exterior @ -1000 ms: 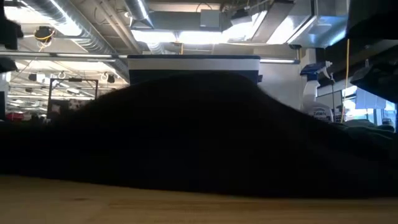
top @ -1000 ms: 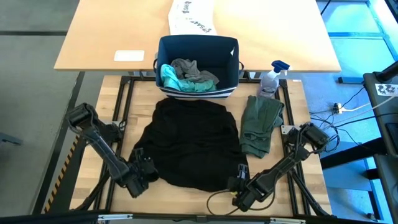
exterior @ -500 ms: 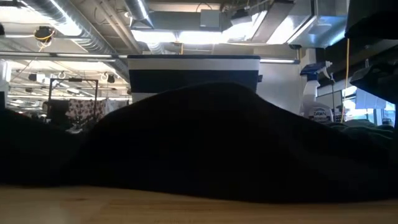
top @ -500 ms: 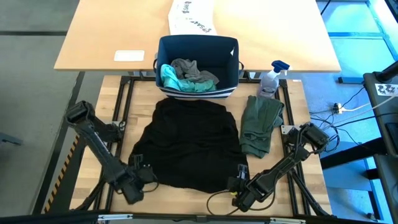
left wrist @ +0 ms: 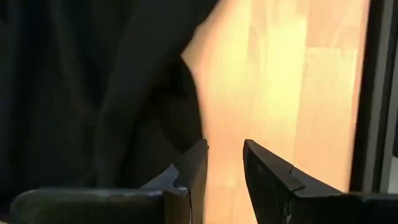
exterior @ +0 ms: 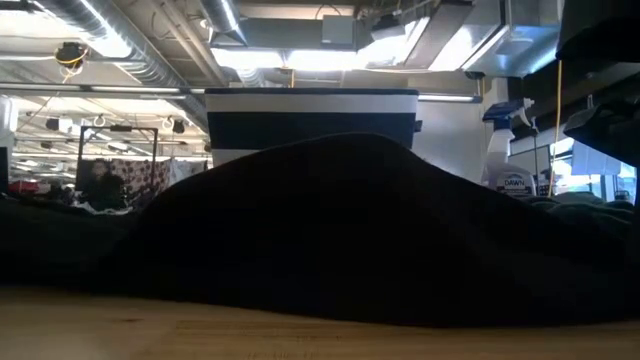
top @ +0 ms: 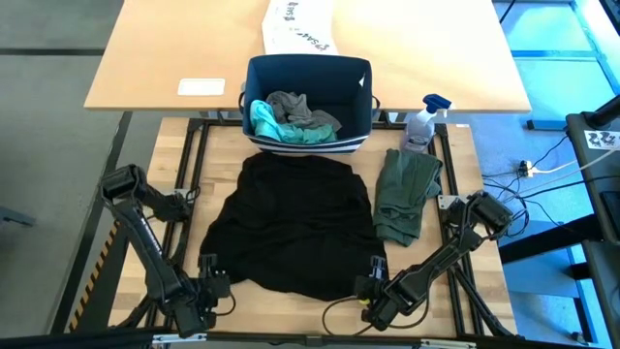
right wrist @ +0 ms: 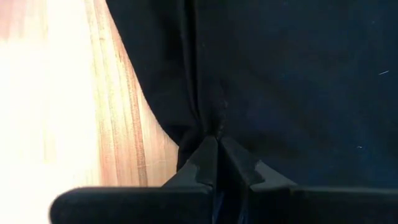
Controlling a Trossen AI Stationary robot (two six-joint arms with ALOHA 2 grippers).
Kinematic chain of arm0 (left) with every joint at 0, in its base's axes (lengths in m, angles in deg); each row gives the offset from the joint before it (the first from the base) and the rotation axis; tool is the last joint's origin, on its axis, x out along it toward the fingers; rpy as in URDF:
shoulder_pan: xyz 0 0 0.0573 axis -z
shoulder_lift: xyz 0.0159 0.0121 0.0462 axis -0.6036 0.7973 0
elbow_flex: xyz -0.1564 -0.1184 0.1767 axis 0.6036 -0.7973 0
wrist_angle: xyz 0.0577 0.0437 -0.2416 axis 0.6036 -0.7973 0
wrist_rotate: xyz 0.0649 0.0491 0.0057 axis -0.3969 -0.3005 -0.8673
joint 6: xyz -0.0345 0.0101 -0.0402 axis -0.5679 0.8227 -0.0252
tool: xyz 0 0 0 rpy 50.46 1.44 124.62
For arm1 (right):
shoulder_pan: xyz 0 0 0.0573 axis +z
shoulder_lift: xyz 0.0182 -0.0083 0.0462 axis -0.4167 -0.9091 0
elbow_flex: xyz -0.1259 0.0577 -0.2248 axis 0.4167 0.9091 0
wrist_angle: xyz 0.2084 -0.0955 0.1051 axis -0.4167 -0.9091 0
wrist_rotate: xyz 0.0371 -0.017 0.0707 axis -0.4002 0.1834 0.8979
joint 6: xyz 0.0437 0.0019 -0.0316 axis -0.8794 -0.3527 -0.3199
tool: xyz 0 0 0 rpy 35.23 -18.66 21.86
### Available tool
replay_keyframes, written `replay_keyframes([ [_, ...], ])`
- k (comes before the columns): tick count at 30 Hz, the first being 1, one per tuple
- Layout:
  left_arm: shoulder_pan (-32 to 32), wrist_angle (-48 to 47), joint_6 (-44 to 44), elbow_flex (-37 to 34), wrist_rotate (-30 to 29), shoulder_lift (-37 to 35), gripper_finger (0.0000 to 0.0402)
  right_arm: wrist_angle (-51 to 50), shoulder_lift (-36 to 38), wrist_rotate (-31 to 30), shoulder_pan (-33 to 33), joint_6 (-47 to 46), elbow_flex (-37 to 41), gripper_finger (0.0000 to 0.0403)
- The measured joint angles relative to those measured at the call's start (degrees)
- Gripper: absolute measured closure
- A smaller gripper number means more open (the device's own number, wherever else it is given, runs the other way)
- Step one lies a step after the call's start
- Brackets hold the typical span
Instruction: Fold Laundry from Bin
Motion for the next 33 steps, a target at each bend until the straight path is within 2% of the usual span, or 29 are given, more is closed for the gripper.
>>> replay_keyframes([
  [18,-1.6,-8.1,-4.1,0.0,0.4,8.1,0.0303,0.1,0.0,-0.8,0.0,-0.8,0.0,0.0391],
  [28,-1.9,-7.8,-1.2,0.0,-0.8,10.6,0.0304,1.1,0.0,-0.8,0.0,-0.8,0.0,0.0391],
  [33,-1.8,-7.9,-1.1,0.0,-1.5,10.6,0.0338,1.3,-0.1,-0.8,0.0,-0.8,0.0,0.0391],
])
